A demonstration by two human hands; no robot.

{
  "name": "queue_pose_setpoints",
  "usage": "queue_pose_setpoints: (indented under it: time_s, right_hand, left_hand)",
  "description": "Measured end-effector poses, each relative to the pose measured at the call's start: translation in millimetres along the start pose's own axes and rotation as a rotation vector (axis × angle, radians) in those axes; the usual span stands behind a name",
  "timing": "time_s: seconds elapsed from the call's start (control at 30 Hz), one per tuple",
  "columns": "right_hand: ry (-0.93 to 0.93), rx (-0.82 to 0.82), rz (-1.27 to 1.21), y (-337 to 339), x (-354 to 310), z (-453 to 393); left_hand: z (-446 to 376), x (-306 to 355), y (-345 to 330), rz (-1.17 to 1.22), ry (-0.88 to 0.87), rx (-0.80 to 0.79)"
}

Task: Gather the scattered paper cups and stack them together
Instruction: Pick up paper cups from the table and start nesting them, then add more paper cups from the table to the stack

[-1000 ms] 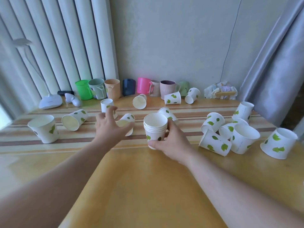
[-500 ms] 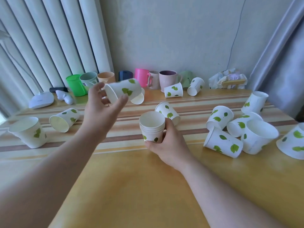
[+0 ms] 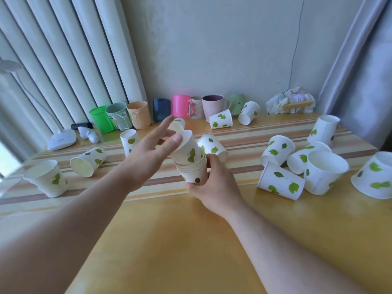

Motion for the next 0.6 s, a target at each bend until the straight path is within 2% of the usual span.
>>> queue_pose_setpoints:
  time_s: [0.1,0.3,0.5,0.6]
  right_hand:
    - [-0.015,-0.004,-0.009,5,3,-2]
    - [-0.026,-0.011,-0.015,-3,8,-6]
    - [-0.022,-0.014,-0.029,-5,16,-12]
    - [-0.019,-0.02,-0.052,-6,19,-12]
  left_hand:
    - [-21,-35,10,0.247,0.135,0.189]
    - [-66,-120,0,0.027,0.468,0.36]
    - [-147,-134,-12,-0.098,0.423,0.409]
    - [-179,-141,-21,-0.185,0.423,0.375]
Point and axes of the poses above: each hand's wrist, its own z-axis away from the middle knuckle, its own y-axis out of the back of the hand, x = y × z, the point moved 9 cm from there along -z, towards the middle knuckle, and after that the axes turned 1 degree about -x, right-handed, at the moved point
